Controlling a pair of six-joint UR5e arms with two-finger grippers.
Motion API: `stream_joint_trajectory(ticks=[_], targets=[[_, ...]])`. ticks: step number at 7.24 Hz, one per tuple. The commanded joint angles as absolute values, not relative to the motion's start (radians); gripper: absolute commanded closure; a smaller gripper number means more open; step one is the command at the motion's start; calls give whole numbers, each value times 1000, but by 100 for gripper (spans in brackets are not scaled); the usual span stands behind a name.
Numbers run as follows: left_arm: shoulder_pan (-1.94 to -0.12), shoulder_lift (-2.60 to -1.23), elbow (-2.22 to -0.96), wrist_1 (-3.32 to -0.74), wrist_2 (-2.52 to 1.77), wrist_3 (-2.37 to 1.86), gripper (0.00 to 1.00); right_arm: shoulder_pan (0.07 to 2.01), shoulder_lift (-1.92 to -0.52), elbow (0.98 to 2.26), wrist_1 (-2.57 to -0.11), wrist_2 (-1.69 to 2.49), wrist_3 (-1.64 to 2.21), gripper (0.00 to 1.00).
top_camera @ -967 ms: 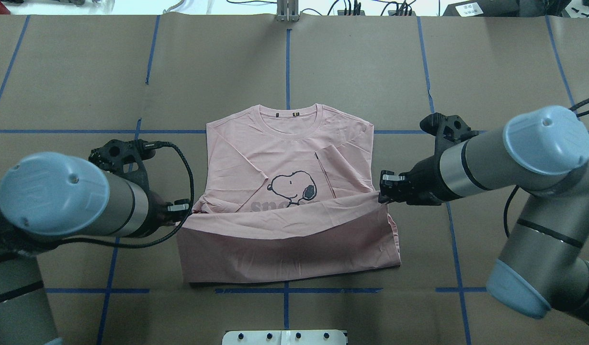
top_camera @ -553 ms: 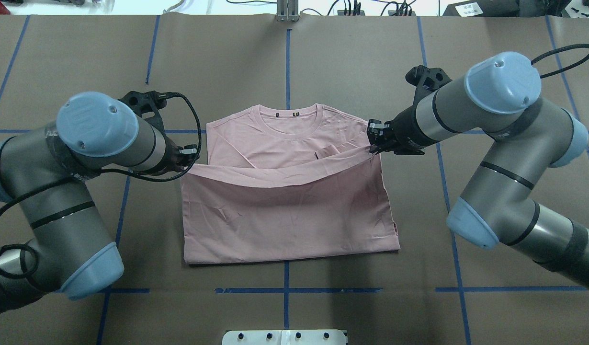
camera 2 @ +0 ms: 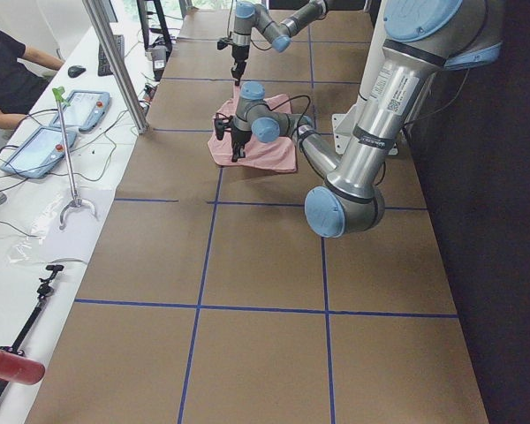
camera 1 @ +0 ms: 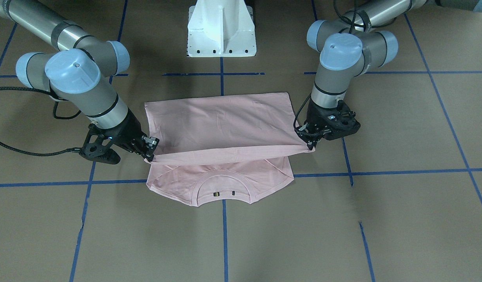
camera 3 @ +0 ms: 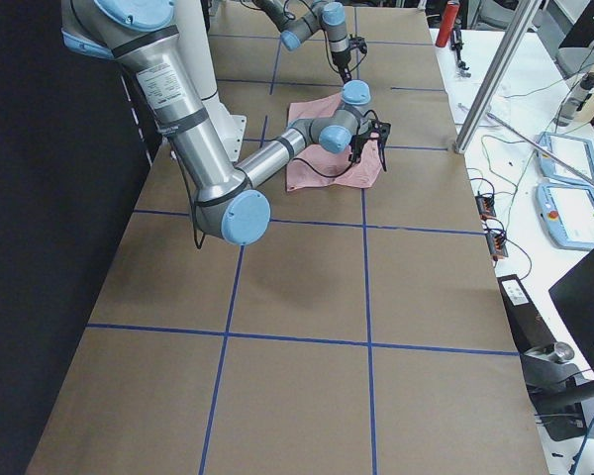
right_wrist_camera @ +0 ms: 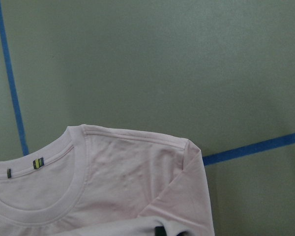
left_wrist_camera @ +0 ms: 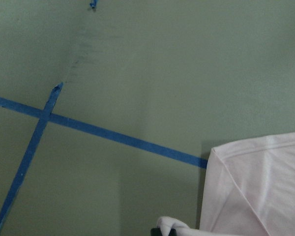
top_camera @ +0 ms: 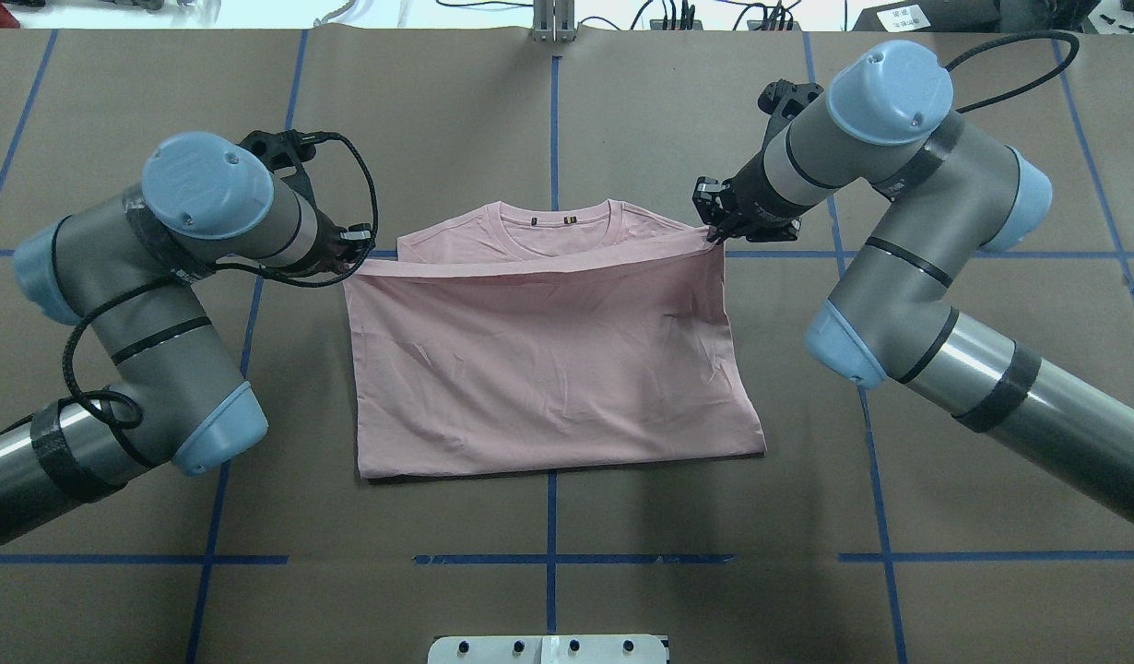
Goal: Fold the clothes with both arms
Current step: 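Lay the hem down near the collar and open both grippers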
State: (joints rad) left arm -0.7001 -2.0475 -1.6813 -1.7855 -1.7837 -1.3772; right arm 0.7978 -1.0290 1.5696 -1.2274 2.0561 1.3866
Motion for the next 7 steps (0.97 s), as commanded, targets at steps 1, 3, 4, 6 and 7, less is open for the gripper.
stream_joint_trajectory(ticks=[1,3,4,6,7], targets=[[-707,-2065,-1605,-1839,-1782,-1374,100,805,-1011,1519,-1227,2052,1384,100],[-707,-2072,-1598,-1839,-1782,-1381,100,808,-1009,1513,-1227,2052,1384,100],[-707,-2080,-1600,-1838,-1784,-1384,100,807,-1009,1513,-1227,2052,1384,100],[-703,-2095,-1601,-1833,-1786,-1387,100,793,-1008,1513,-1227,2048,1384,100],[-698,-2098,-1603,-1833,-1786,-1387,100,787,-1008,1514,-1227,2046,1382,100]])
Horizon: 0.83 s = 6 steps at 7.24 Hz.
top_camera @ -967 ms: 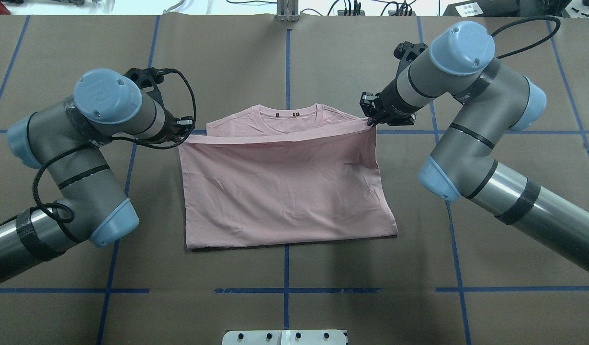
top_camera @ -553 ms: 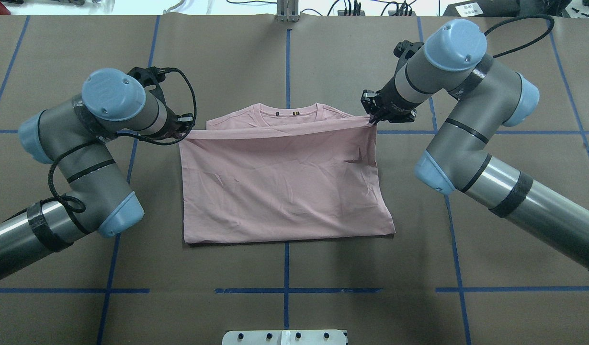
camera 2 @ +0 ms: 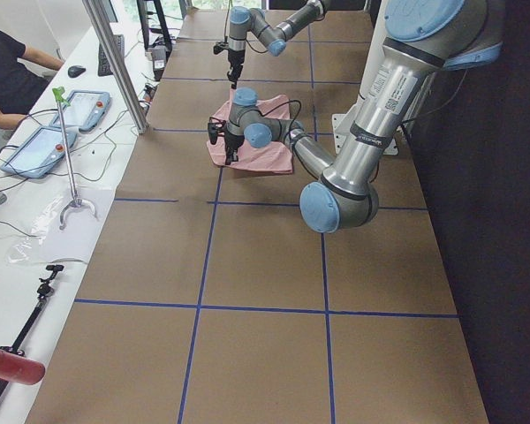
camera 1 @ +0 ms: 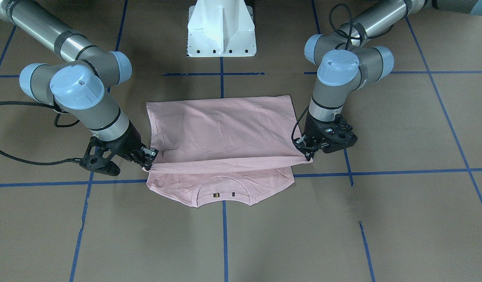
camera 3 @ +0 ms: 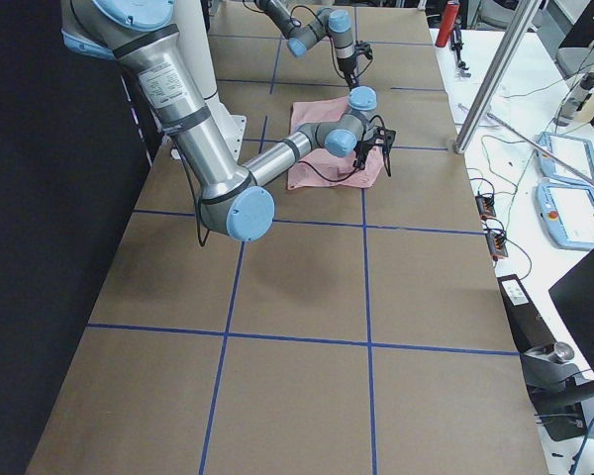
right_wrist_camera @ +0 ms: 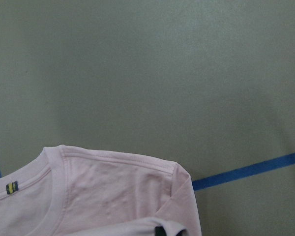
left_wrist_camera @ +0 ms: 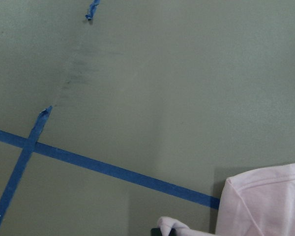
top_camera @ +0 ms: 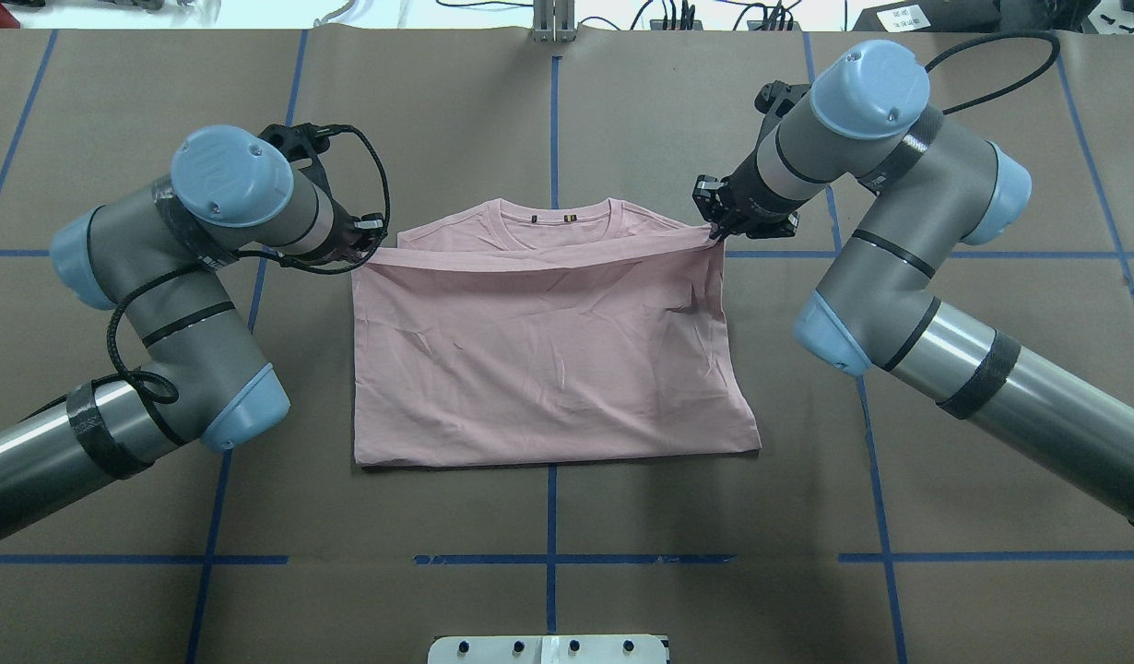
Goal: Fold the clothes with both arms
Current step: 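Lay the hem down near the collar and open both grippers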
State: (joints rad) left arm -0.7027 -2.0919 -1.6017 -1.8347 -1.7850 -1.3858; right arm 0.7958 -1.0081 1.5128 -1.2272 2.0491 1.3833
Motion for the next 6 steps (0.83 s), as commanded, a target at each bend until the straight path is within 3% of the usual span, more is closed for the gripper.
stream_joint_trajectory(ticks=[1,2,3,4,5,6], targets=[[-698,-2098,-1603,-1835,-1786,-1387,100,782,-1009,1513,-1227,2046,1382,100],[-698,-2098,-1603,-1836,-1786,-1387,100,782,-1011,1513,-1227,2048,1382,98],[-698,-2100,-1609,-1838,-1786,-1387,71,782,-1014,1513,-1227,2048,1382,70],[-698,-2102,-1609,-1836,-1784,-1387,21,776,-1015,1513,-1227,2045,1382,24],[-696,-2102,-1611,-1835,-1784,-1411,0,776,-1014,1513,-1229,2042,1384,0],[-696,-2102,-1609,-1836,-1784,-1431,0,776,-1017,1513,-1229,2043,1382,0]])
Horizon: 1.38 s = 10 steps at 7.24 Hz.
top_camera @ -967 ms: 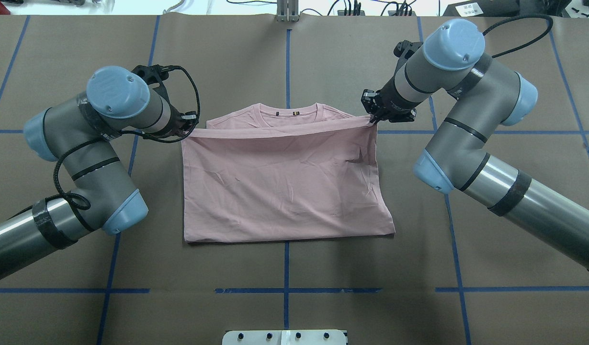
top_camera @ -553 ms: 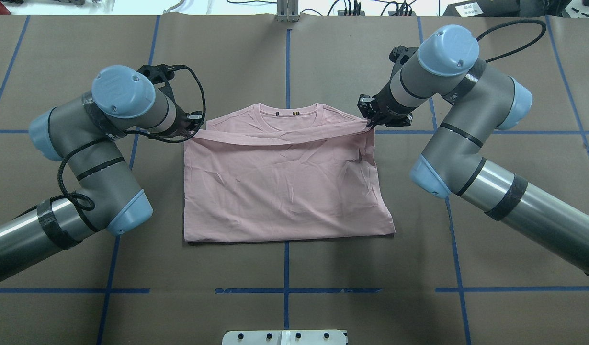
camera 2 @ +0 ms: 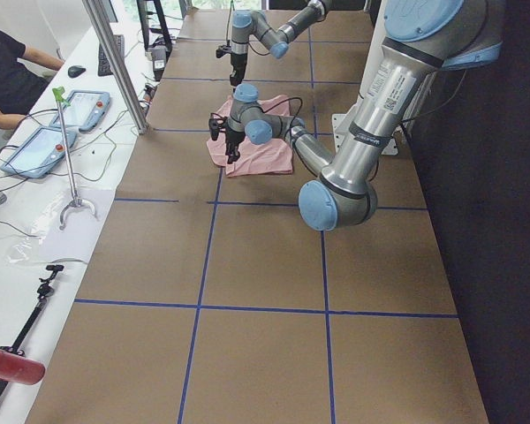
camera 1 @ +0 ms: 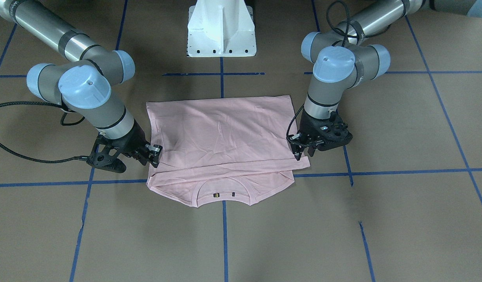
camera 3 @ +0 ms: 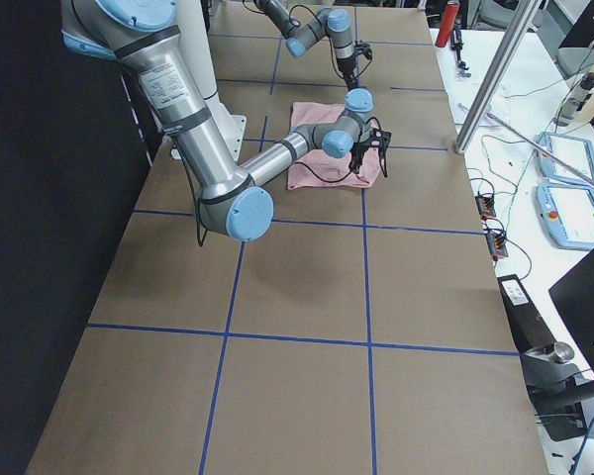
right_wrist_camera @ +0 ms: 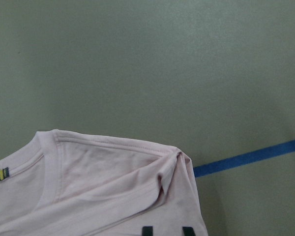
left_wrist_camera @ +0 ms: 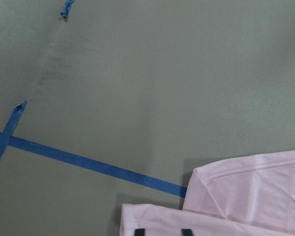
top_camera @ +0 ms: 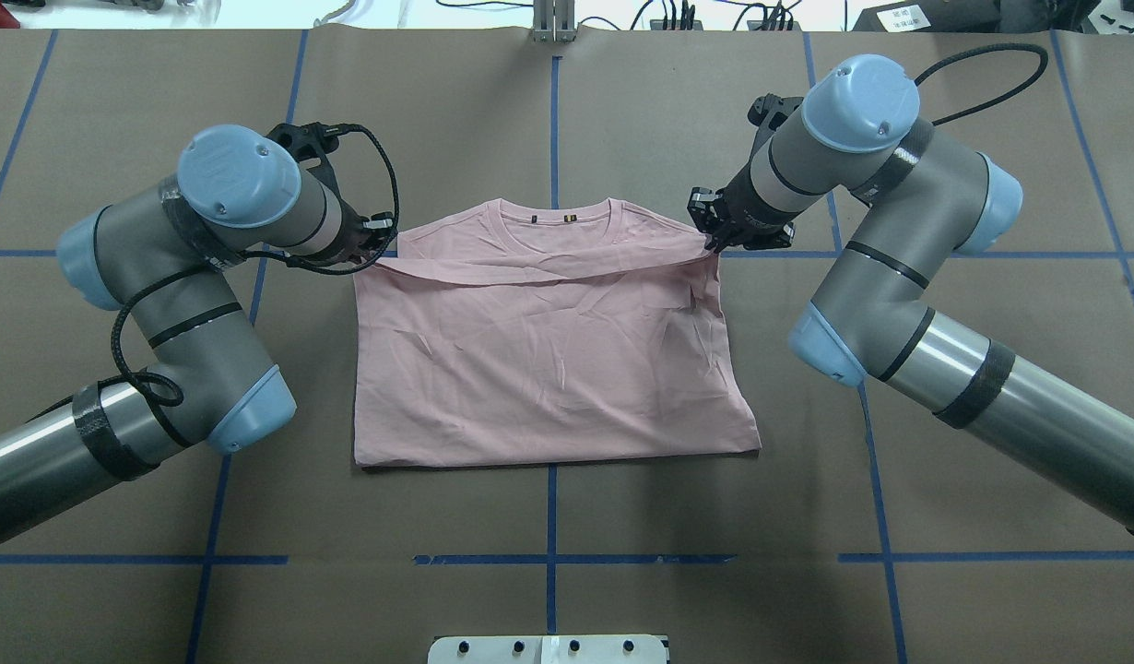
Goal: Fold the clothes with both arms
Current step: 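Lay the hem down near the collar and open both grippers, then move the right gripper to the folded shirt's side edge nearest it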
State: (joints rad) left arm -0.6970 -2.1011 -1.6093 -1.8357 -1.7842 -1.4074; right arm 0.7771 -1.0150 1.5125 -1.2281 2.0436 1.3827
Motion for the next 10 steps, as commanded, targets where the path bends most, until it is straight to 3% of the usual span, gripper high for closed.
stream_joint_trajectory(ticks=[1,4,7,10], targets=[[-696,-2102,-1609,-1836,-1784,-1431,0,778,-1012,1514,-1227,2046,1384,0],[-696,-2100,-1629,-1833,-1784,-1434,0,741,-1060,1621,-1239,2045,1426,0],[-678,-2097,-1644,-1835,-1782,-1468,0,593,-1239,1813,-1243,1952,1494,2],[-660,-2097,-1663,-1835,-1778,-1497,0,525,-1295,1821,-1243,1936,1494,4]])
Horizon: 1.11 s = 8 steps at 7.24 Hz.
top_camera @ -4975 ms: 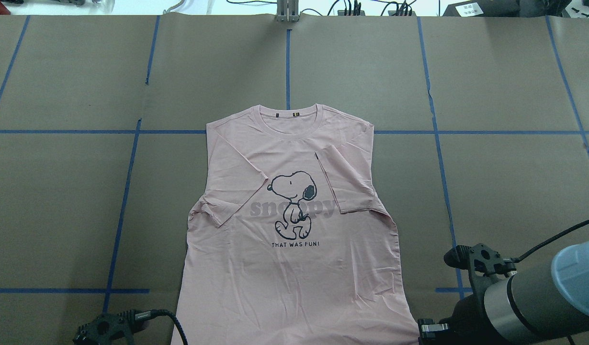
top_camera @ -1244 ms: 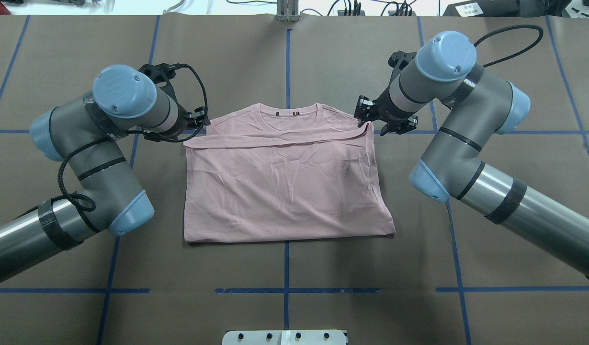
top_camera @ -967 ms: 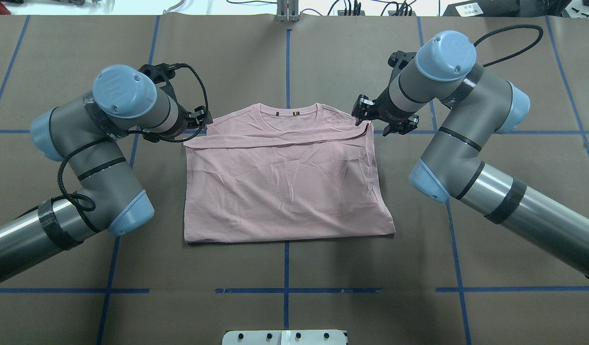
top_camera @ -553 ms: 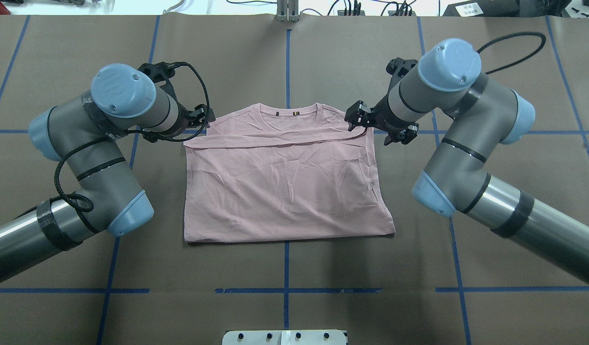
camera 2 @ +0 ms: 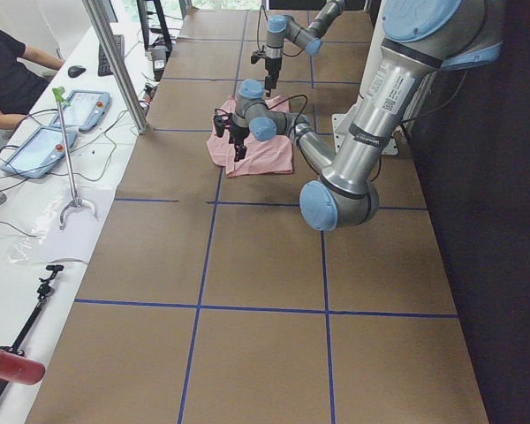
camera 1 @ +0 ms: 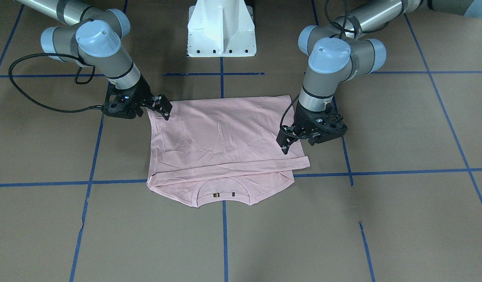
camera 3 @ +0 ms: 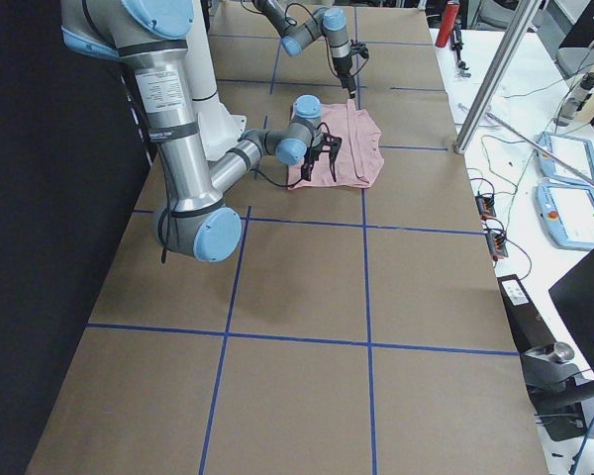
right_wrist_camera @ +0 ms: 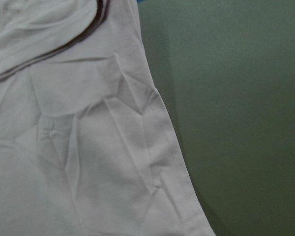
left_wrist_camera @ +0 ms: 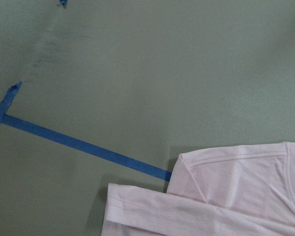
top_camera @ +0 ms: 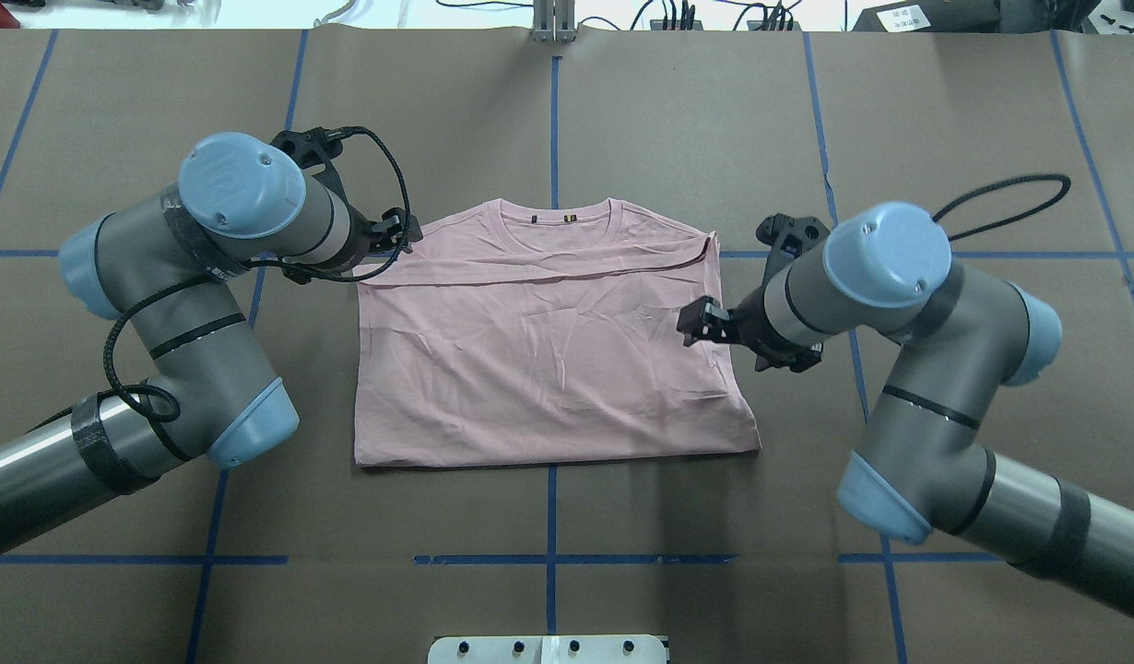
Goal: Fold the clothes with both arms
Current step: 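Move the right gripper to the folded shirt's side edge nearest it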
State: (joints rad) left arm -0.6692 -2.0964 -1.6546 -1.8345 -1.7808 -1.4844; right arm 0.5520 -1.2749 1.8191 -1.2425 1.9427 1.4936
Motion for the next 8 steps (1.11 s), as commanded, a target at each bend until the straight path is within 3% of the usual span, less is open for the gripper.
stream_joint_trajectory(ticks=[1,3,5,6,7,8], targets=[[-657,-2097,-1667,-1835,-1778,-1509,0,516,-1313,1818,-1243,1931,1494,8],[-647,-2098,-1667,-1835,-1776,-1509,0,508,-1315,1815,-1243,1933,1494,12],[-646,-2098,-1667,-1835,-1776,-1509,0,508,-1315,1812,-1243,1933,1493,30],[-646,-2098,-1667,-1835,-1776,-1509,0,508,-1313,1813,-1243,1934,1493,51],[-646,-2097,-1667,-1835,-1776,-1508,0,506,-1313,1813,-1243,1937,1493,83],[-646,-2094,-1667,-1835,-1776,-1505,0,508,-1313,1815,-1243,1942,1491,100]])
